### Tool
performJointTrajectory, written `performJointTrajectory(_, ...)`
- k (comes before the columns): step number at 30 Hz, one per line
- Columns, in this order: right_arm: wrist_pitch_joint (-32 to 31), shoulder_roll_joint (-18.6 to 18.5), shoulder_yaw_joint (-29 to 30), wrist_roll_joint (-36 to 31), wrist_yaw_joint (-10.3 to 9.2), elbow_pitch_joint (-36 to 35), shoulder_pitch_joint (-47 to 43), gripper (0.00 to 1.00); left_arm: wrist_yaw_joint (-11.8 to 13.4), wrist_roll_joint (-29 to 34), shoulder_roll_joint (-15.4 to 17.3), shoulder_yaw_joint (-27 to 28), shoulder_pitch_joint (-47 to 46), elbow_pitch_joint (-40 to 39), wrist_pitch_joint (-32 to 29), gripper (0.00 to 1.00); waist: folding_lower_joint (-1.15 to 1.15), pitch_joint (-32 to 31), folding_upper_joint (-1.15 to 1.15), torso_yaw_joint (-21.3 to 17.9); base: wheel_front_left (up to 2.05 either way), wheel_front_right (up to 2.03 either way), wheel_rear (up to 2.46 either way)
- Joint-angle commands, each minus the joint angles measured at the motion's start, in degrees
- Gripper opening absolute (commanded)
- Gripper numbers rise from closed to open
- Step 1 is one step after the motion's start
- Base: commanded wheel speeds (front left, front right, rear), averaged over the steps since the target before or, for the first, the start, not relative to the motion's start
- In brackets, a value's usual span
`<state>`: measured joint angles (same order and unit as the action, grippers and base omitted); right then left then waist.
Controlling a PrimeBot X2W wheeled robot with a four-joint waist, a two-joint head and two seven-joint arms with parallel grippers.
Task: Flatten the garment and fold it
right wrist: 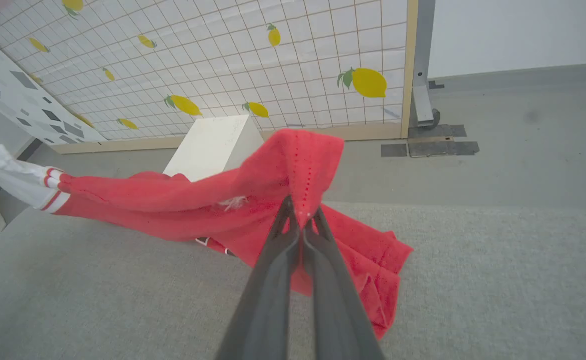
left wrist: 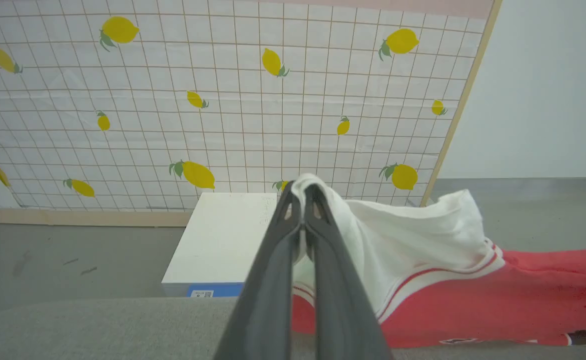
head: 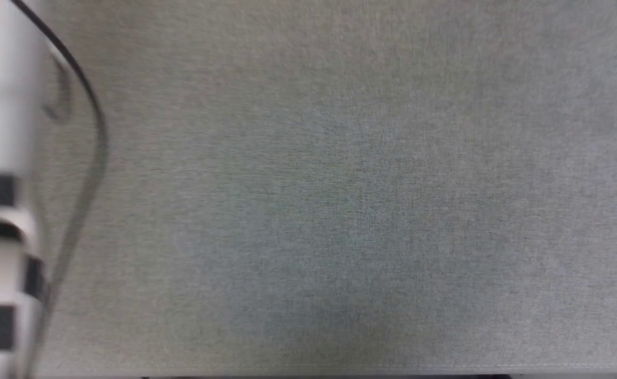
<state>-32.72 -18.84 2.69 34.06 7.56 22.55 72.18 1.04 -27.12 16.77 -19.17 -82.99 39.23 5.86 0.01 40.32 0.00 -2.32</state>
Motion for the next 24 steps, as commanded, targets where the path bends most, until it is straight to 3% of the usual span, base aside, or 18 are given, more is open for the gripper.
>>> performJointTrajectory(1,1.2,-0.8,-1.2,1.6,-0.08,-1.0,-4.3,0.00,-0.8,-1.0,-0.7,-0.2,4.5,0.1,1.1,0.00,-0.01,-7.0,0.00,2.6,0.00,0.00,0.00)
performJointTrajectory(10,6.7,-3.2,-5.9,7.5,-0.08,-6.5,-32.5,0.00,-2.4,-7.1,-3.9,-0.9,32.6,-2.5,3.4,0.00,-0.01,-20.4,0.00,5.3,0.00,0.00,0.00)
performJointTrajectory(16,9.3,-3.5,-5.6,8.5,-0.08,-7.7,-47.4,0.00,-1.8,-11.9,-4.8,-0.2,49.8,-8.3,2.4,0.00,-0.01,-26.1,0.00,6.0,0.00,0.00,0.00)
performJointTrajectory(24,12.3,-3.1,-4.1,7.2,-0.08,-7.6,-61.6,0.00,2.2,-19.5,-4.9,3.3,70.1,-17.8,-1.1,0.00,-0.01,-31.4,0.00,4.2,0.00,0.00,0.00)
